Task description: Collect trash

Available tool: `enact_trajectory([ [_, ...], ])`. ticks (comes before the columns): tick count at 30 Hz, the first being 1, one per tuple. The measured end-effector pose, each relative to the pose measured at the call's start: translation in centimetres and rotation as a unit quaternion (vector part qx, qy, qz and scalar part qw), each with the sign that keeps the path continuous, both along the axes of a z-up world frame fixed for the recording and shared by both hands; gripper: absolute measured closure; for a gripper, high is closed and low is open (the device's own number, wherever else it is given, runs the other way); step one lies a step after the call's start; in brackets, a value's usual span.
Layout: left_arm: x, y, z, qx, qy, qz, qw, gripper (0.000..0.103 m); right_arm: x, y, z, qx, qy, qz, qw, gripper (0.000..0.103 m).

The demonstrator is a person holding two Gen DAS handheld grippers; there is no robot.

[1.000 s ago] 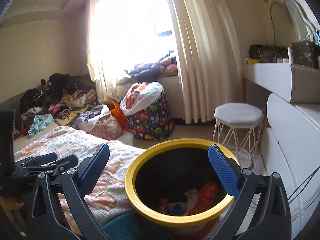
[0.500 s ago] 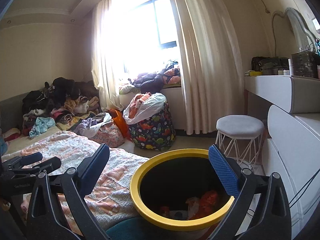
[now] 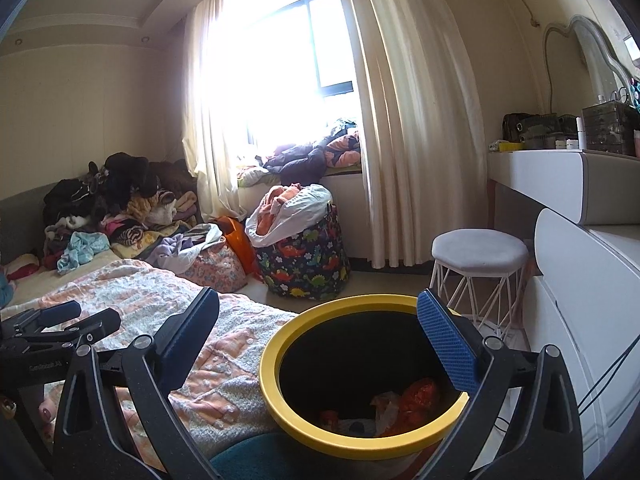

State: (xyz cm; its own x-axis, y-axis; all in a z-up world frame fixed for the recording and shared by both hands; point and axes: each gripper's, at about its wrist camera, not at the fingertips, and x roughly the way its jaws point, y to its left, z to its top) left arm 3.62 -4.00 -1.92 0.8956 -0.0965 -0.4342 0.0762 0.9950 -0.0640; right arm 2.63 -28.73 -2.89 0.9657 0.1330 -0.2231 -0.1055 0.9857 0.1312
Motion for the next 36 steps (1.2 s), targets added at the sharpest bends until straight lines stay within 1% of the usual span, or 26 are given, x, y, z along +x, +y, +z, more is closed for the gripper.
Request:
enact_trajectory([
  [36, -0.02, 0.01, -0.08, -0.002, -0.001, -0.001, 1.0, 0.011, 0.2, -0.14, -0.39, 0.003, -0.001, -0.002, 1.0, 0.007],
])
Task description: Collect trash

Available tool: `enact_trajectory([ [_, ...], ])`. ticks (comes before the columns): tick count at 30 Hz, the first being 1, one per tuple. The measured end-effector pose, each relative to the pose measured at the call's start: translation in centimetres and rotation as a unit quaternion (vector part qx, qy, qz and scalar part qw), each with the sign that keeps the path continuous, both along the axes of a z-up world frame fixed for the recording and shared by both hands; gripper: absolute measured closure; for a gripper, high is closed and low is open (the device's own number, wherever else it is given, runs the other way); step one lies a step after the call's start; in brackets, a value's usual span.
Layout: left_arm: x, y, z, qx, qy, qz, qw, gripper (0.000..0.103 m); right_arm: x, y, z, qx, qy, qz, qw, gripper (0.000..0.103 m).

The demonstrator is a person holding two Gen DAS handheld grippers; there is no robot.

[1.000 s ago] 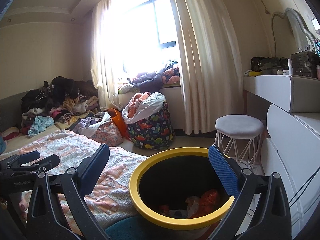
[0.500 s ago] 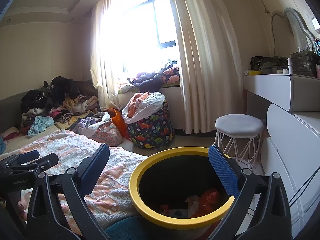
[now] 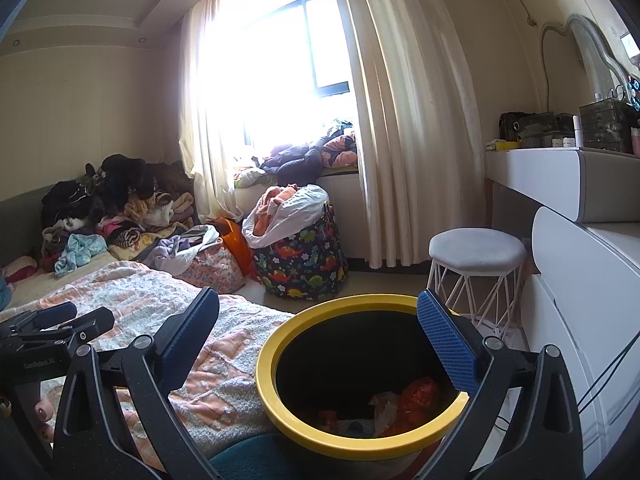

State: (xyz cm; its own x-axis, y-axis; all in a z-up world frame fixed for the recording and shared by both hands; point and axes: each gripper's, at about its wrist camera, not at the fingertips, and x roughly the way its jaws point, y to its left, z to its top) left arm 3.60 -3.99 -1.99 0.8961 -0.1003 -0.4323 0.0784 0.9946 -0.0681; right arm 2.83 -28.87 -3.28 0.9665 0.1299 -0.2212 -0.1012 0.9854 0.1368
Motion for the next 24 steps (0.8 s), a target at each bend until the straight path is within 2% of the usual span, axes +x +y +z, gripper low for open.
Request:
enact_trajectory([
  [24, 0.3, 0.24, -0.29, -0.002, 0.009, 0.012, 0.9999, 0.011, 0.06, 0.0, -0.11, 0.0, 0.001, -0.001, 1.0, 0.007],
])
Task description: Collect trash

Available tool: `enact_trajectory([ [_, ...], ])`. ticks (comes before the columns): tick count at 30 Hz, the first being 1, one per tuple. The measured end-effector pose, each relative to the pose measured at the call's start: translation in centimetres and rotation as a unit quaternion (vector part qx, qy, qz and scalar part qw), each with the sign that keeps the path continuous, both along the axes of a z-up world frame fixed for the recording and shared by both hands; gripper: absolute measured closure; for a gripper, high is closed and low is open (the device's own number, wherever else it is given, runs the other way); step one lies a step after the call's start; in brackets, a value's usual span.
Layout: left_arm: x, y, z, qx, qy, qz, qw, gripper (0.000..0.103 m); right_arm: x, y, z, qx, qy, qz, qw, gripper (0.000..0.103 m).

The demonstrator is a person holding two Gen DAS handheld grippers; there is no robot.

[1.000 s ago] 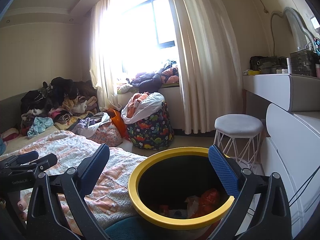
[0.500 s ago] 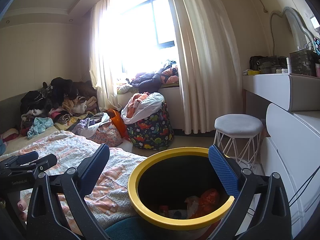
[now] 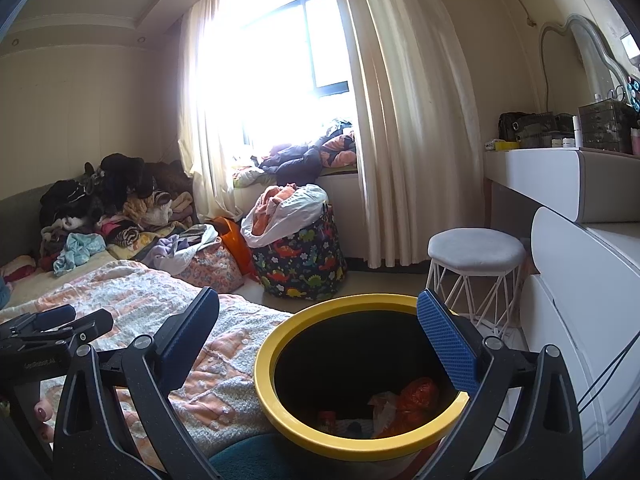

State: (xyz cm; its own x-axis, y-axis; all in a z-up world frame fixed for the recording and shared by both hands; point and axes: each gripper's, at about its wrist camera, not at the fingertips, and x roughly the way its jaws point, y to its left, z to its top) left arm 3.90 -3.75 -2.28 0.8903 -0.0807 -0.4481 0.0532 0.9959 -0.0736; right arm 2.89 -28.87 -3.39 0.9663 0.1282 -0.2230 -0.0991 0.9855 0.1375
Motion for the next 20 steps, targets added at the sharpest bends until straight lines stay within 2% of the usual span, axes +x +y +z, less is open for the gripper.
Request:
enact_trajectory([
  [3, 0.1, 0.5, -0.1, 0.009, 0.011, 0.017, 0.9997, 0.011, 0.0, 0.0, 0.1, -0.007, -0.006, -0.001, 1.0, 0.007],
  [7, -0.4, 2.9, -0.3, -0.001, 0.026, 0.049, 0.9984, 0.011, 0.2, 1.1, 1.2, -0.018, -0.02, 0.016, 1.0, 0.007],
  [10, -1.0, 7.3, -0.5, -0.029, 0.041, 0.099, 0.9938, 0.011, 0.6, 5.0, 2.9, -0.036, -0.047, 0.068, 0.996, 0.007],
  [12, -1.6, 12.1, -0.8, -0.046, 0.047, 0.168, 0.9836, 0.011, 1.3, 8.7, 3.5, -0.041, -0.044, 0.131, 0.99, 0.007],
  [14, -2.4, 17.0, -1.4, -0.044, 0.056, 0.241, 0.9679, 0.011, 2.1, 14.4, 3.3, -0.052, -0.021, 0.221, 0.974, 0.007],
  [16, -3.5, 23.0, -2.7, -0.036, 0.087, 0.333, 0.9381, 0.011, 3.0, 20.2, 2.2, -0.075, 0.022, 0.297, 0.952, 0.007],
  [17, -4.1, 25.8, -3.6, -0.035, 0.105, 0.371, 0.9219, 0.011, 3.6, 23.5, 1.1, -0.08, 0.055, 0.342, 0.935, 0.007],
  [19, -5.3, 29.9, -5.1, -0.043, 0.131, 0.424, 0.895, 0.011, 4.2, 30.2, -1.6, -0.095, 0.128, 0.412, 0.897, 0.007],
  [20, -6.1, 32.5, -6.4, -0.048, 0.148, 0.457, 0.8757, 0.011, 4.3, 34.4, -3.6, -0.112, 0.164, 0.446, 0.873, 0.007],
])
